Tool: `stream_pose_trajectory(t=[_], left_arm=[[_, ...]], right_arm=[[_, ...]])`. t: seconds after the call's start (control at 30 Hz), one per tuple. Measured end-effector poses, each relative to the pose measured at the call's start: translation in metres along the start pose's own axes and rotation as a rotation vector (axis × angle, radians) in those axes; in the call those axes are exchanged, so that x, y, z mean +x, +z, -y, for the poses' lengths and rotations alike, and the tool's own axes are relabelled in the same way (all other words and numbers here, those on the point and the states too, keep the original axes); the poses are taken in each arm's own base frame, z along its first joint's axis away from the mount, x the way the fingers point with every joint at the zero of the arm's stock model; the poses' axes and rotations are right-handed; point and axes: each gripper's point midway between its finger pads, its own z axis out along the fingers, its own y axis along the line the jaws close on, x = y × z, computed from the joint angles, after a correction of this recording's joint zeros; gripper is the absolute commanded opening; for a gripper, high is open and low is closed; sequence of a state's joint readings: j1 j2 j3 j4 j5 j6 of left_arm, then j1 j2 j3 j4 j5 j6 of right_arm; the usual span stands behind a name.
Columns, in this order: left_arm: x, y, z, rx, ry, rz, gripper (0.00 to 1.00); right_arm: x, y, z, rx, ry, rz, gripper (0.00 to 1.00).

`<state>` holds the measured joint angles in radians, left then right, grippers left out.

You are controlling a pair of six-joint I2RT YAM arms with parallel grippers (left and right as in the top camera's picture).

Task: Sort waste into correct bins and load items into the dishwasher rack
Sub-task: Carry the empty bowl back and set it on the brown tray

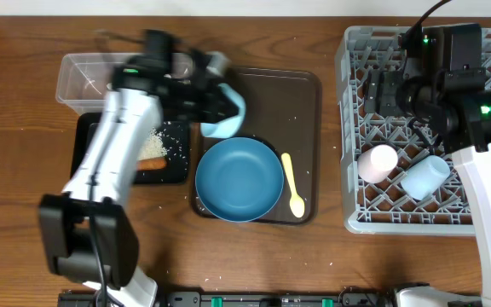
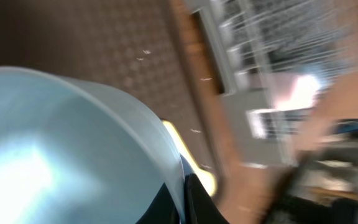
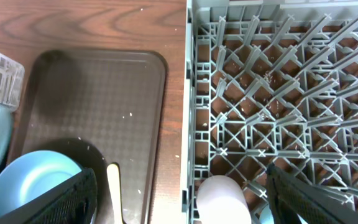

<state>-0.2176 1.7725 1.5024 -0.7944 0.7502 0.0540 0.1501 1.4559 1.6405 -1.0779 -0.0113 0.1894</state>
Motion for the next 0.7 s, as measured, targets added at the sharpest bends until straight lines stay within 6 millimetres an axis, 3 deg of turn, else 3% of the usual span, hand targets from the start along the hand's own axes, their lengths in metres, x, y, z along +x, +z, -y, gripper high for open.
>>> stream_pose_trajectory(t=[0.2, 0.37, 0.57, 0.7], left_arm=[[-0.008, 0.067, 0.013, -0.271, 0.219, 0.002, 0.06], [-0.001, 0.114, 0.012, -0.399, 0.310, -0.022, 0.06], [0.016, 0.153, -0.001, -0.459, 0.342, -0.079, 0.06], [0.022, 0.163, -0.007, -0.477, 0.347, -0.100, 0.09]], right_arm=[[0.002, 0.000, 0.000, 0.001, 0.000, -0.007, 0.85], [0.003, 0.000, 0.001, 0.003, 0.000, -0.014, 0.85], [0.004, 0.000, 0.001, 0.003, 0.000, -0.016, 0.85], [0.004, 0.000, 0.001, 0.003, 0.000, -0.016, 0.85]])
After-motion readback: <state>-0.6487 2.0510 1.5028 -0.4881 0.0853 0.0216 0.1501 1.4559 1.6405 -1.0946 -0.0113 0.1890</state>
